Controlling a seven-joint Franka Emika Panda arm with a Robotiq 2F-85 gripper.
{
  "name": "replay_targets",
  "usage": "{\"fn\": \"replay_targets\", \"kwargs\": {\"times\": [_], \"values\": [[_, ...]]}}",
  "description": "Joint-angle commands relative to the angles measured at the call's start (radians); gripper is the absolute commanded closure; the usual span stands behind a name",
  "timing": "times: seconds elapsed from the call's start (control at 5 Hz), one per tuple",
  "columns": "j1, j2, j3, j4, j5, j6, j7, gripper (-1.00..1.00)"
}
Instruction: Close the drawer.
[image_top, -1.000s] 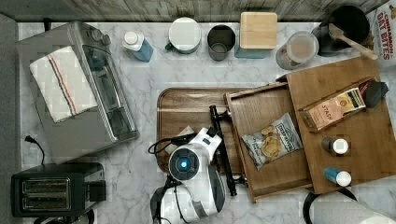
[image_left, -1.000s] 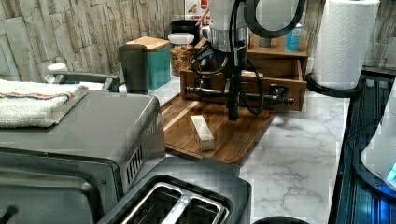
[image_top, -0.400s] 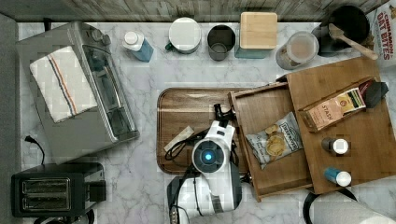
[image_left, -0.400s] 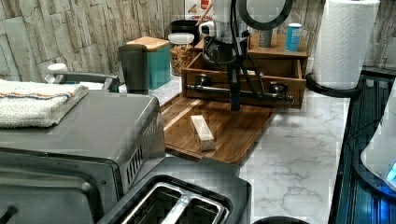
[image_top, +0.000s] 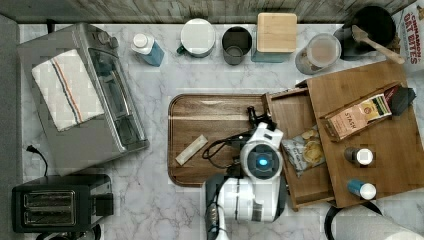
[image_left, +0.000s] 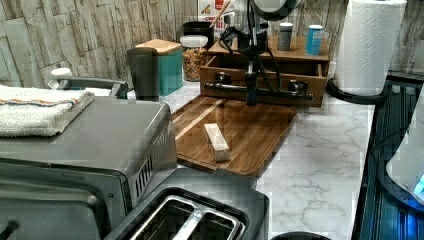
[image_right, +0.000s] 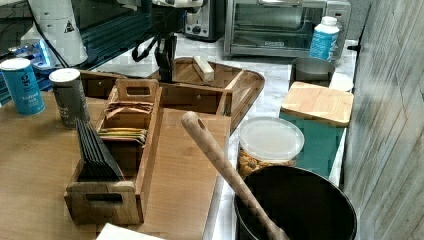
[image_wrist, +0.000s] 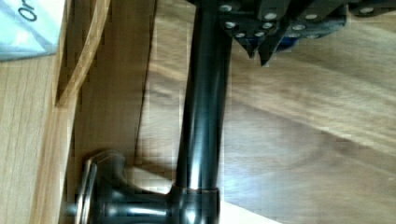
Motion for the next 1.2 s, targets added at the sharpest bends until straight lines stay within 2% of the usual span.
{"fn": "replay_targets", "kwargs": {"times": [0.2, 0.4, 0.6, 1.2], "values": [[-0.157, 0.180, -0.173, 0.449, 0.164, 0.007, -0.357, 1.00], [-0.212, 0.261, -0.180, 0.549, 0.170, 0.027, -0.397, 1.00], [-0.217, 0.254, -0.200, 0.584, 0.096, -0.013, -0.349, 1.00], [-0.216, 0.254, -0.201, 0.584, 0.096, -0.013, -0.349, 1.00]]}}
